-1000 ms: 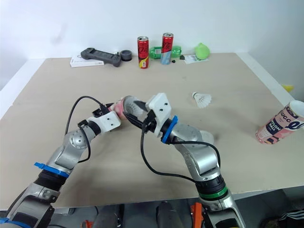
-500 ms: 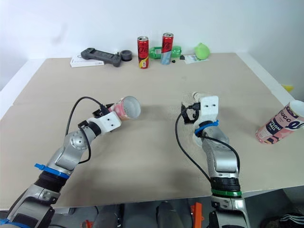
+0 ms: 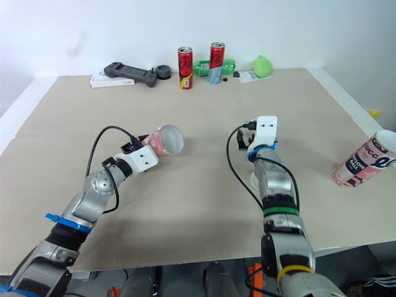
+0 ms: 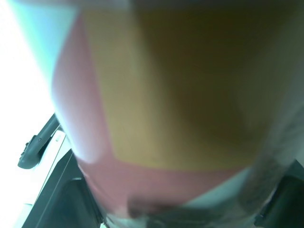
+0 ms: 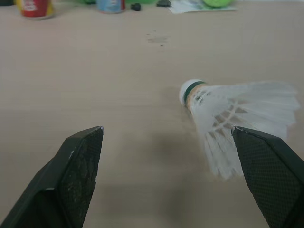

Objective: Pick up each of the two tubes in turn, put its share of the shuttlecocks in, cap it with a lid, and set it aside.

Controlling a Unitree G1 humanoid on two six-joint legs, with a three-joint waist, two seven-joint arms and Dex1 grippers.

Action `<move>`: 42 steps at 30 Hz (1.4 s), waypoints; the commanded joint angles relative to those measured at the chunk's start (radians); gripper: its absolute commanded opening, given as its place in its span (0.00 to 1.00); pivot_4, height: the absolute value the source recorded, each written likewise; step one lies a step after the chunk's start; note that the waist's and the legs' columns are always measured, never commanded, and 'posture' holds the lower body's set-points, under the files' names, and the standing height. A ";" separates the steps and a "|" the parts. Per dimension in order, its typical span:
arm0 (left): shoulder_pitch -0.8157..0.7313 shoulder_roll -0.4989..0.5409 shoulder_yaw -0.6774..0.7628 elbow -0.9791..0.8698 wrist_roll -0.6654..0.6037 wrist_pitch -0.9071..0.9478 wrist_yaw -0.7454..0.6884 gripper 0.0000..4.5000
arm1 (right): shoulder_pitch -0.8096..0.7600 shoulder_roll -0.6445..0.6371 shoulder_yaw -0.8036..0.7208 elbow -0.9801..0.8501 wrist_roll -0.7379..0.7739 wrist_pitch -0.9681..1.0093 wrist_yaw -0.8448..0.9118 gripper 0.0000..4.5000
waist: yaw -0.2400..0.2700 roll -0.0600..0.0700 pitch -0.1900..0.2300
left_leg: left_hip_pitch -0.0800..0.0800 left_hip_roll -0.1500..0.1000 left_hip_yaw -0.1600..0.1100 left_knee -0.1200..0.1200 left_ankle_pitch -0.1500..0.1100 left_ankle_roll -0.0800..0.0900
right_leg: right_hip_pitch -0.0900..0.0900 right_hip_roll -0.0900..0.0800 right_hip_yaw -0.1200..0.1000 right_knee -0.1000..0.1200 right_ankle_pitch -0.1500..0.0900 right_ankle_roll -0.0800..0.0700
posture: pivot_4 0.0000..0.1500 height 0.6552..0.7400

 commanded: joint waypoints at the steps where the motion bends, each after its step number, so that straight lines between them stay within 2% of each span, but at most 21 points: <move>1: 0.015 -0.002 -0.005 -0.020 -0.001 0.012 0.002 0.71 | -0.084 -0.016 -0.031 0.129 -0.003 -0.086 -0.016 0.56 | 0.000 0.000 0.000 | 0.000 0.000 0.000 0.000 0.000 0.000 | 0.000 0.000 0.000 0.000 0.000 0.000 | 1.00 1.00; 3: 0.018 -0.001 -0.003 -0.025 -0.002 0.014 0.003 0.71 | -0.115 -0.019 -0.034 0.196 -0.005 -0.117 -0.019 0.32 | 0.000 0.000 0.000 | 0.000 0.000 0.000 -0.001 0.000 0.000 | 0.000 0.000 0.000 0.000 0.000 0.000 | 1.00 1.00; 6: 0.022 0.000 -0.003 -0.029 -0.001 0.017 0.004 0.71 | -0.147 -0.020 -0.047 0.261 -0.002 -0.150 -0.028 0.02 | -0.001 0.000 0.000 | 0.000 0.000 0.000 -0.001 0.000 0.000 | 0.000 0.000 0.000 0.000 0.000 0.000 | 1.00 1.00; 7: 0.023 0.001 -0.002 -0.031 -0.002 0.019 0.005 0.71 | -0.153 -0.020 -0.049 0.275 -0.001 -0.159 -0.030 0.01 | -0.001 0.000 0.000 | 0.000 0.000 0.000 -0.001 0.000 0.000 | 0.000 0.000 0.000 0.000 0.000 0.000 | 1.00 1.00; 10: 0.025 0.002 -0.003 -0.035 -0.003 0.024 0.008 0.71 | -0.152 -0.025 -0.053 0.279 0.003 -0.175 -0.023 0.01 | -0.001 0.000 0.000 | 0.000 0.000 0.000 -0.001 0.000 0.000 | 0.000 0.000 0.000 0.000 0.000 0.000 | 1.00 1.00; 13: 0.027 0.003 -0.001 -0.040 -0.004 0.028 0.009 0.71 | -0.103 -0.034 -0.048 0.180 0.020 -0.171 0.038 0.01 | -0.001 0.000 0.000 | 0.000 0.000 0.000 -0.001 0.000 0.000 | 0.000 0.000 0.000 0.000 0.000 0.000 | 1.00 1.00; 19: 0.027 0.008 0.002 -0.034 -0.007 0.027 0.009 0.71 | 0.109 -0.072 0.054 -0.368 0.155 -0.104 0.433 0.01 | 0.000 0.001 0.000 | 0.000 0.000 0.000 -0.003 0.000 0.000 | -0.001 0.000 0.000 0.000 -0.002 0.000 | 1.00 1.00; 21: 0.024 0.008 0.001 -0.029 -0.008 0.025 0.010 0.71 | 0.177 -0.090 0.080 -0.572 0.273 -0.014 0.563 0.01 | 0.000 0.001 0.000 | 0.000 0.000 -0.001 -0.004 0.000 0.000 | -0.001 0.000 0.000 0.000 -0.002 0.000 | 1.00 1.00; 26: 0.010 0.005 -0.002 -0.010 -0.010 0.019 0.009 0.71 | 0.247 -0.160 0.159 -0.871 0.408 0.211 0.690 0.01 | 0.001 0.001 0.000 | 0.001 0.000 -0.001 -0.002 0.000 0.000 | 0.000 0.001 0.000 0.000 -0.001 -0.001 | 1.00 1.00; 32: 0.004 0.002 -0.003 -0.006 -0.012 0.015 0.011 0.71 | 0.230 -0.178 0.271 -0.972 0.353 0.273 0.705 0.01 | 0.001 0.000 0.000 | 0.001 0.000 -0.001 0.000 0.000 0.000 | 0.000 0.000 0.000 0.000 -0.003 -0.005 | 1.00 1.00; 39: -0.001 -0.004 -0.005 0.000 -0.010 0.011 0.017 0.71 | 0.195 -0.146 0.430 -0.875 0.116 0.179 0.649 0.01 | 0.002 0.000 0.000 | 0.001 0.000 0.000 0.000 0.000 0.000 | 0.000 0.000 0.000 0.000 -0.003 -0.004 | 1.00 1.00; 40: -0.001 -0.005 -0.003 -0.003 -0.010 0.012 0.018 0.71 | 0.183 -0.125 0.423 -0.879 0.135 0.193 0.651 0.09 | 0.002 0.000 0.000 | 0.001 0.000 -0.001 0.000 0.000 0.000 | -0.001 0.000 0.000 0.000 -0.003 -0.004 | 1.00 1.00; 41: -0.001 -0.006 -0.002 -0.005 -0.010 0.013 0.020 0.71 | 0.177 -0.109 0.408 -0.891 0.165 0.206 0.663 0.12 | 0.002 0.000 0.000 | 0.001 0.000 0.000 0.000 0.000 0.000 | -0.001 0.000 0.000 0.000 -0.002 -0.004 | 1.00 1.00; 42: 0.000 -0.005 0.000 -0.007 -0.010 0.014 0.021 0.71 | 0.170 -0.097 0.385 -0.904 0.200 0.224 0.672 0.20 | 0.002 0.000 0.000 | 0.001 0.000 -0.001 0.000 0.000 0.000 | -0.001 0.001 0.000 0.000 -0.001 -0.002 | 1.00 1.00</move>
